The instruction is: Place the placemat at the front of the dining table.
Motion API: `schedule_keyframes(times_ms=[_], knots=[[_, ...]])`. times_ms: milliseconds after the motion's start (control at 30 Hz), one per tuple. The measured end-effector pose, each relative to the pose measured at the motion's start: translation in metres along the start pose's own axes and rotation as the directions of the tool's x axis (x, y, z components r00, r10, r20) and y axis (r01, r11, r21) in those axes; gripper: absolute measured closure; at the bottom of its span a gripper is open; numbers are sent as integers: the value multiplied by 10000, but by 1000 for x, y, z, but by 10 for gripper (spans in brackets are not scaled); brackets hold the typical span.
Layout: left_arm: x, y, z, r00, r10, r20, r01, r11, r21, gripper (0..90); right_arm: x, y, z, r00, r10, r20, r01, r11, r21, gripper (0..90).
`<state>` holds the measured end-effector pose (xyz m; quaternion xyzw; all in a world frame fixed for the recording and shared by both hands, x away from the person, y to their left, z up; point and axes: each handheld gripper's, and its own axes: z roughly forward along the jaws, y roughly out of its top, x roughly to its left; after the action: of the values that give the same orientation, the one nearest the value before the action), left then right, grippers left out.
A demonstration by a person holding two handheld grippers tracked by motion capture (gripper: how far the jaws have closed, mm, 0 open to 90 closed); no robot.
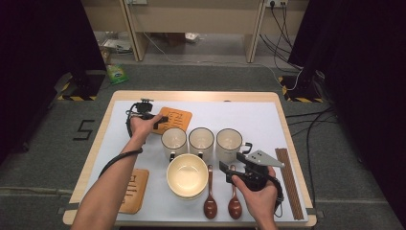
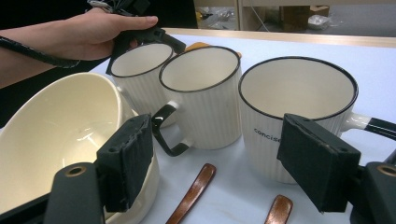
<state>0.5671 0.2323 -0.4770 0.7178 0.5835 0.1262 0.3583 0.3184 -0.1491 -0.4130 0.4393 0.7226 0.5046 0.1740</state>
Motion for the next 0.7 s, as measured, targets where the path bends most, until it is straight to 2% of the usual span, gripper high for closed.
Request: schedule_keyframes(times_ms=[233,333,700], knots=[[0,-3,1,10000,-27,9,27,9996,291,217,1,1,0,10000,-11,-31,11,10000,-20,265],[0,-7,3,9997,-179,183,170,9987,481,225,1,0,0,10000,-36,-24,36,10000,5,265],[-8,-7,2,9977,-424,535,392,9974,601,241,1,0,2,10000,-41,-39,41,10000,-16,265]])
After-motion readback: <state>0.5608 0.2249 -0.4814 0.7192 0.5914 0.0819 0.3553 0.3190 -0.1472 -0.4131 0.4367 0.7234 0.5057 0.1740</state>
